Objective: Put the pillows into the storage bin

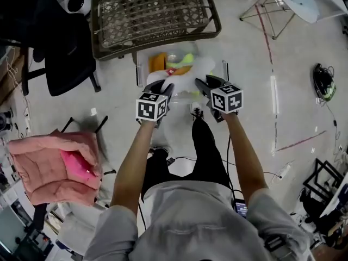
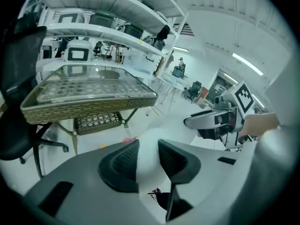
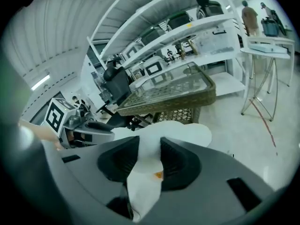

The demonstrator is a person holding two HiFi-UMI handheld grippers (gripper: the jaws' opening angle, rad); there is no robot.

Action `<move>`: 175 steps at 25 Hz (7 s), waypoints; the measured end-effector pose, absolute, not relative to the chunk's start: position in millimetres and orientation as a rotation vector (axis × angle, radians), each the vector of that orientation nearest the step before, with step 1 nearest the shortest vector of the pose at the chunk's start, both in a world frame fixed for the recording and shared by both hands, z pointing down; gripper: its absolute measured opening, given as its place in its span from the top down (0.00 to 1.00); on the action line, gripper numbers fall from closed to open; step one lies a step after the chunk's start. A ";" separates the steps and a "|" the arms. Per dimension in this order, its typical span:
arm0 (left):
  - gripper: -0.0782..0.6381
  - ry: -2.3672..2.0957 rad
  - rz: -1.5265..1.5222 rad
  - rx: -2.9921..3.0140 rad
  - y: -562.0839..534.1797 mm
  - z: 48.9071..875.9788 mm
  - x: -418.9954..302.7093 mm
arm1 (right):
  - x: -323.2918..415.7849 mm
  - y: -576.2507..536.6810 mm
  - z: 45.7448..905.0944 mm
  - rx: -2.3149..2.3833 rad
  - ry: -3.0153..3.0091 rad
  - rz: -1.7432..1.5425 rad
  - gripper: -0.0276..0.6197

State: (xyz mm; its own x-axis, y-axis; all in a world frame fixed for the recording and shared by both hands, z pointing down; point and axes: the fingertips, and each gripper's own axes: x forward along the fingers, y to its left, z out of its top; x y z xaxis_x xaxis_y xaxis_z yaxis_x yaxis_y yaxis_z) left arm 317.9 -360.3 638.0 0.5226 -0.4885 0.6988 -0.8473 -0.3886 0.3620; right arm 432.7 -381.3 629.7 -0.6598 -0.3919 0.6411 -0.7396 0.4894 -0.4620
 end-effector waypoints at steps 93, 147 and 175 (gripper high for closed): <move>0.53 -2.170 -0.145 0.656 246.3 622.6 -242.5 | -264.2 55.5 603.6 -0.665 -2.208 0.005 0.47; 0.67 -2.211 -0.152 0.680 276.5 558.2 -271.6 | -276.3 117.8 527.9 -0.774 -2.292 -0.066 0.64; 0.67 -1.510 0.338 1.718 -199.2 572.4 71.8 | 214.9 -274.5 554.8 0.459 -2.406 0.596 0.64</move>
